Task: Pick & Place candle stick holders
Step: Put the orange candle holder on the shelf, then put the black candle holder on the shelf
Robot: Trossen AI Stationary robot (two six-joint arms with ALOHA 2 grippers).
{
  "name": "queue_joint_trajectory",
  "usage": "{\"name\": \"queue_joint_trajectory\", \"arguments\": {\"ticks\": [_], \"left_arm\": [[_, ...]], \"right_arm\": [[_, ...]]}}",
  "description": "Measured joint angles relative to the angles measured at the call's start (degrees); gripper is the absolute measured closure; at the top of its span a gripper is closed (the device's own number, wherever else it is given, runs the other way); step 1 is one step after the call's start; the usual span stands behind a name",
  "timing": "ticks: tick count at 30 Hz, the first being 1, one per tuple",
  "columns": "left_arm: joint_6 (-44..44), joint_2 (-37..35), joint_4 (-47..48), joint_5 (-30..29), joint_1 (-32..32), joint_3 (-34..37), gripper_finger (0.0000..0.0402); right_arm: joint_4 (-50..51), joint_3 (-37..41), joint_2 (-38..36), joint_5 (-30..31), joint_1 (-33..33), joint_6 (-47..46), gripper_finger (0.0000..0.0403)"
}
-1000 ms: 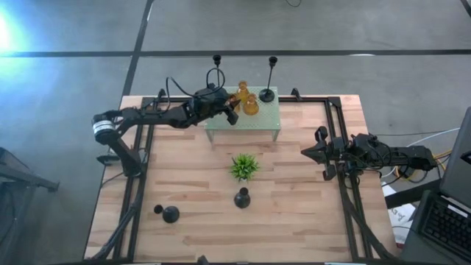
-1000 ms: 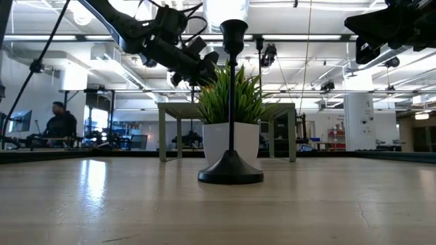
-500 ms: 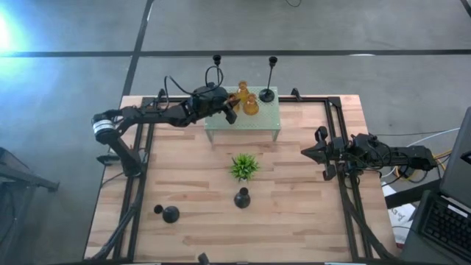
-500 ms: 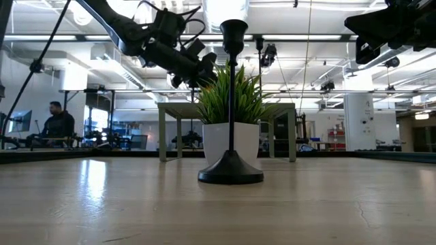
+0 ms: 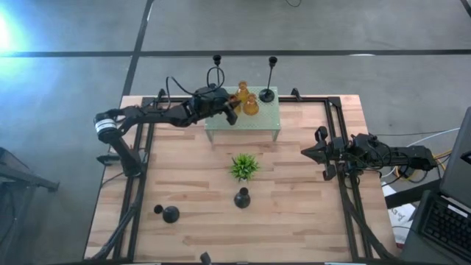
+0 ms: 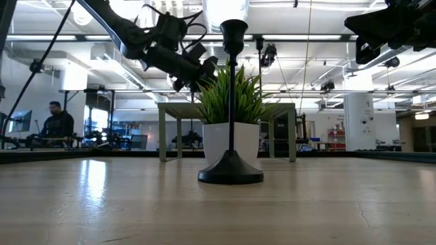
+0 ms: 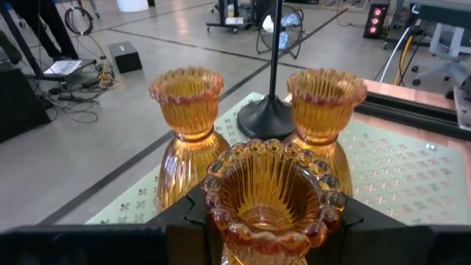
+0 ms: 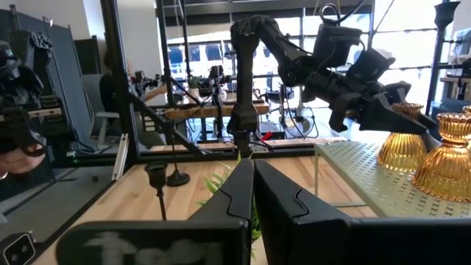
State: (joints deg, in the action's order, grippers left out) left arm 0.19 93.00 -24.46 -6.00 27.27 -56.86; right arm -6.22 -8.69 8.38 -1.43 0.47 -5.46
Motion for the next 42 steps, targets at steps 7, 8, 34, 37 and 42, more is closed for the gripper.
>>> {"name": "queue_joint_trajectory", "arguments": {"ticks": [7,8,34,37,42], "left_arm": [[0.08,1.28,-2.06,0.17,0.00,0.00,0.0272],[0.13,1.34,-2.11,0.17,0.00,0.00,0.0272],[0.94,1.41,-2.00,0.13,0.02,-0.02,0.0162],[0.85,1.41,-2.02,0.10,0.02,-0.02,0.0154],[0.84,1.41,-2.03,0.05,0.02,-0.02,0.0128]], "right_arm": [[0.01,0.00,0.00,0.01,0.00,-0.05,0.0394],[0.02,0.00,0.00,-0.01,0.00,-0.11,0.0394],[0.02,0.00,0.04,0.00,0.01,0.05,0.0394],[0.02,0.00,0.07,0.00,0.00,0.05,0.0394],[0.02,0.00,0.07,0.00,0.00,0.05,0.0394]]}}
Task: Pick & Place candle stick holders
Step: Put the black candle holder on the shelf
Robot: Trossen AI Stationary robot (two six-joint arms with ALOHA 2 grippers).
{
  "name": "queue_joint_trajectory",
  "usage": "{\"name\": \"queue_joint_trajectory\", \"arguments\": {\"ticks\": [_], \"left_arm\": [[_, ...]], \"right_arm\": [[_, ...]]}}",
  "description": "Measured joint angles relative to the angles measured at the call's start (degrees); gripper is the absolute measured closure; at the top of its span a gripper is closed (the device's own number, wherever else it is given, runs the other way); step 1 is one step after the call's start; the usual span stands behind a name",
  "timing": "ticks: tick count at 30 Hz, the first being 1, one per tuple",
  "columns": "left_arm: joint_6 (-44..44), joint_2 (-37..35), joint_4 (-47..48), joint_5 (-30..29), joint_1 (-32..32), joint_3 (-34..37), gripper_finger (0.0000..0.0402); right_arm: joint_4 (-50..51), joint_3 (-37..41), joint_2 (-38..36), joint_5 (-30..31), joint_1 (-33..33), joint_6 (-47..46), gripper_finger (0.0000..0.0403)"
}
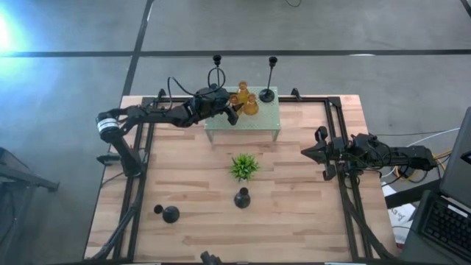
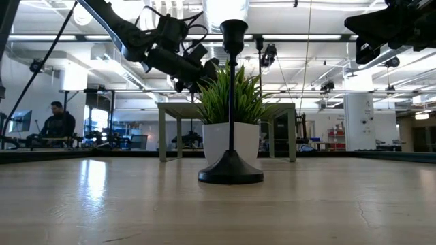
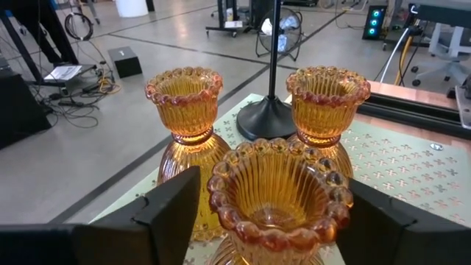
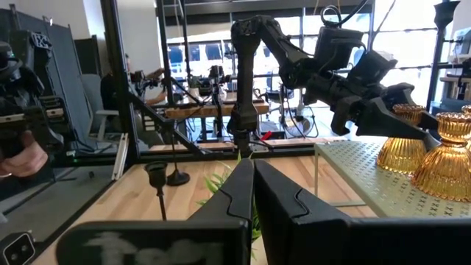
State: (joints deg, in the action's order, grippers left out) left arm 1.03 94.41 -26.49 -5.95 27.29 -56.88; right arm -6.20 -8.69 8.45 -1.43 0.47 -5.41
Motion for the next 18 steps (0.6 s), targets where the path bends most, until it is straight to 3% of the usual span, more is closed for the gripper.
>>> {"name": "queue_joint_trajectory", "arguments": {"ticks": [7,18], "left_arm": [[0.25,-0.28,1.10,0.08,0.00,0.00,0.0089],[0.14,-3.47,5.71,0.34,0.00,-0.04,0.0086]], "right_arm": [[0.00,0.00,0.00,0.00,0.00,0.00,0.0394],[0.02,0.00,0.00,0.00,0.00,-0.02,0.0394]]}}
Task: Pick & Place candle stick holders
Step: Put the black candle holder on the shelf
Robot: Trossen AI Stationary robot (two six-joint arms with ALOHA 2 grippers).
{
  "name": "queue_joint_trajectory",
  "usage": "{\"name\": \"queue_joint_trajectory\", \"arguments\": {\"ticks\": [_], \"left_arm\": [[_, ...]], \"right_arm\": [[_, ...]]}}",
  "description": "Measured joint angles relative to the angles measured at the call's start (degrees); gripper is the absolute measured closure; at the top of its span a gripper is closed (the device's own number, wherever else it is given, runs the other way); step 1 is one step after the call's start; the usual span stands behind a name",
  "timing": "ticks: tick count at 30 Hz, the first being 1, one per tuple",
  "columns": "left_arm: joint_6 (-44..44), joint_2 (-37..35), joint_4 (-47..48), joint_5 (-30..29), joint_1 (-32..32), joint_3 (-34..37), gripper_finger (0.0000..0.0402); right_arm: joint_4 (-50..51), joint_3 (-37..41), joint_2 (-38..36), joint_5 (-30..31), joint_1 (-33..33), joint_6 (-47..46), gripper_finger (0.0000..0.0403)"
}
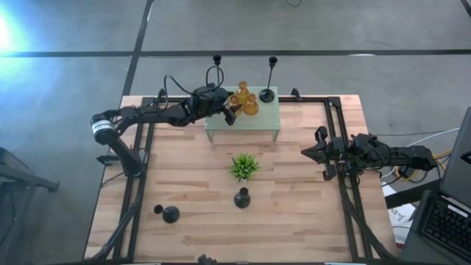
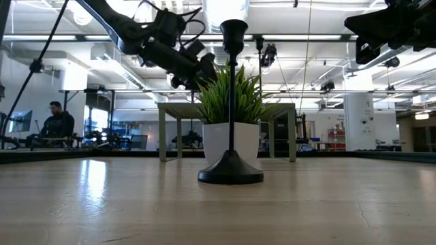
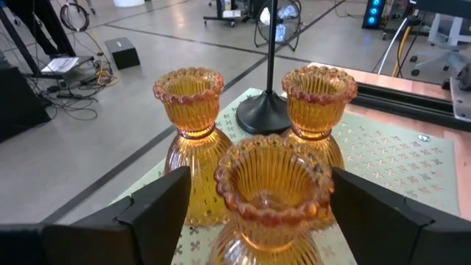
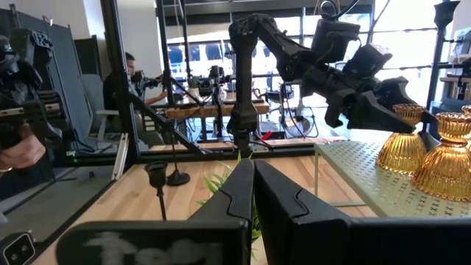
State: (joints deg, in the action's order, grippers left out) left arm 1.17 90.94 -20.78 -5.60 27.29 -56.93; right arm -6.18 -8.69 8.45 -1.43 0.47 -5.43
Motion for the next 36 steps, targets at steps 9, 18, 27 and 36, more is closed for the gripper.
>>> {"name": "queue_joint_trajectory", "arguments": {"ticks": [9,18,27,36], "left_arm": [[-1.30,-1.14,2.25,3.33,-0.04,0.00,0.0088],[-1.36,-4.99,8.89,3.30,-0.04,0.00,0.0085],[-2.31,-10.75,17.66,5.17,-0.26,0.00,0.0086],[-4.15,-17.73,28.71,15.50,-0.37,0.00,0.0087]], "right_arm": [[-0.02,0.00,0.00,0.00,0.00,-0.11,0.0394],[-0.02,0.00,0.00,0.00,0.00,0.00,0.0394],[-0.02,0.00,0.00,0.02,0.00,-0.04,0.0394],[-0.02,0.00,0.00,0.00,0.00,0.02,0.0394]]}}
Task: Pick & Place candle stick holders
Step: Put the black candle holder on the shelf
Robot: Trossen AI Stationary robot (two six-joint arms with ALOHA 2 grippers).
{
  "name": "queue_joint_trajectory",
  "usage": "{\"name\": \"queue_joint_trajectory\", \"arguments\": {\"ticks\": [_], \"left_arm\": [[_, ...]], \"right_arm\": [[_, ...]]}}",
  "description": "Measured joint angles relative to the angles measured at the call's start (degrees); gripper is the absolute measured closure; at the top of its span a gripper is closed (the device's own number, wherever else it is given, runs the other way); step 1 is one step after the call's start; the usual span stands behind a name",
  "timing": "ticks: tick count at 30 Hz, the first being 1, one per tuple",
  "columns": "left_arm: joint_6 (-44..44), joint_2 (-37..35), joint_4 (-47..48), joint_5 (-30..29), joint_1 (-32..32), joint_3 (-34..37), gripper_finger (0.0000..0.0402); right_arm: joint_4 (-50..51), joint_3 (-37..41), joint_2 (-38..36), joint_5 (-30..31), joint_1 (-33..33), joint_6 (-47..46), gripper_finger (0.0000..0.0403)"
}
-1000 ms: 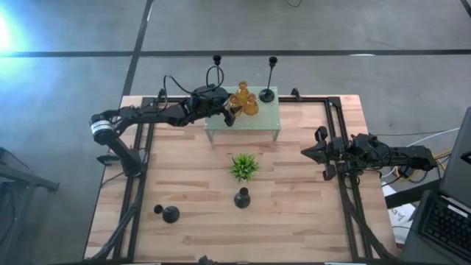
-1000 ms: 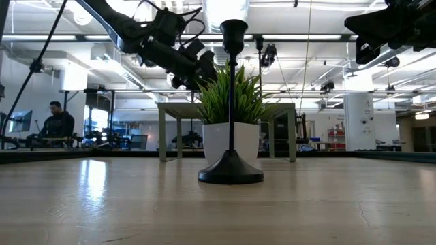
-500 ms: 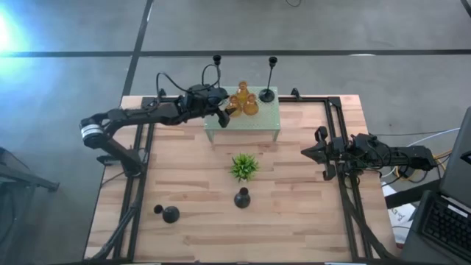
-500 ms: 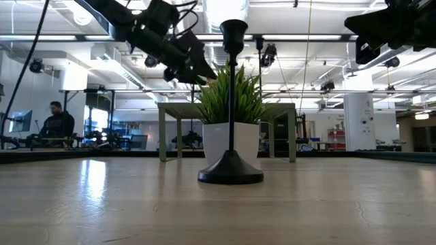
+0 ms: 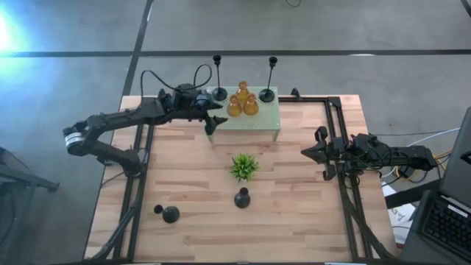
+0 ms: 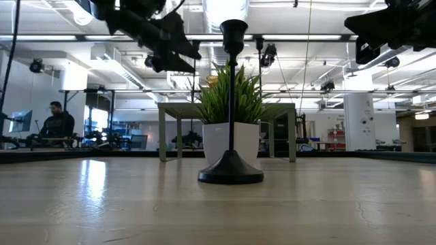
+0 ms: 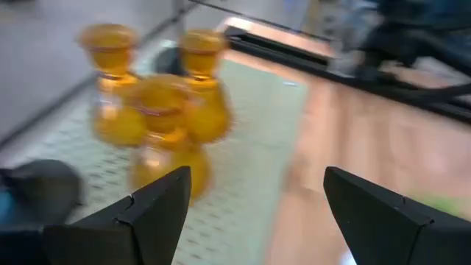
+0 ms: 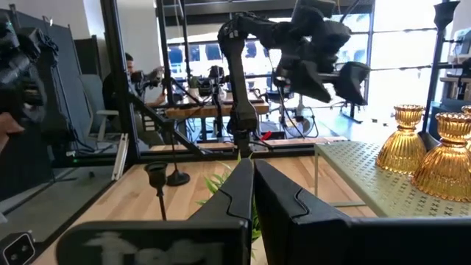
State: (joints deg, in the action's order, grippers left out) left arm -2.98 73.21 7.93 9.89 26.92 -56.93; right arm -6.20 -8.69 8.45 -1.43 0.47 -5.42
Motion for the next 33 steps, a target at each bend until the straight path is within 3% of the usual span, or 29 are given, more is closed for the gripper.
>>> {"name": "queue_joint_trajectory", "arguments": {"ticks": [8,12,18,26,33], "left_arm": [[-1.92,-5.62,8.75,25.70,-0.68,0.00,0.0089],[0.38,-8.27,15.07,28.85,-5.00,0.02,0.0092],[-3.81,-13.60,25.53,20.83,-14.99,0.04,0.0093],[-21.58,-20.12,40.11,-1.51,-32.68,0.07,0.0095],[-39.29,-21.72,46.83,-5.91,-45.38,0.07,0.0095]], "right_arm": [[0.00,0.00,0.00,0.00,0.00,0.01,0.0394],[0.00,0.00,0.00,0.00,0.00,0.01,0.0394],[0.00,0.00,0.00,0.00,0.00,0.01,0.0394],[0.00,0.00,0.00,0.00,0.01,0.01,0.0394],[0.00,0.00,0.00,0.00,0.02,0.01,0.0394]]}}
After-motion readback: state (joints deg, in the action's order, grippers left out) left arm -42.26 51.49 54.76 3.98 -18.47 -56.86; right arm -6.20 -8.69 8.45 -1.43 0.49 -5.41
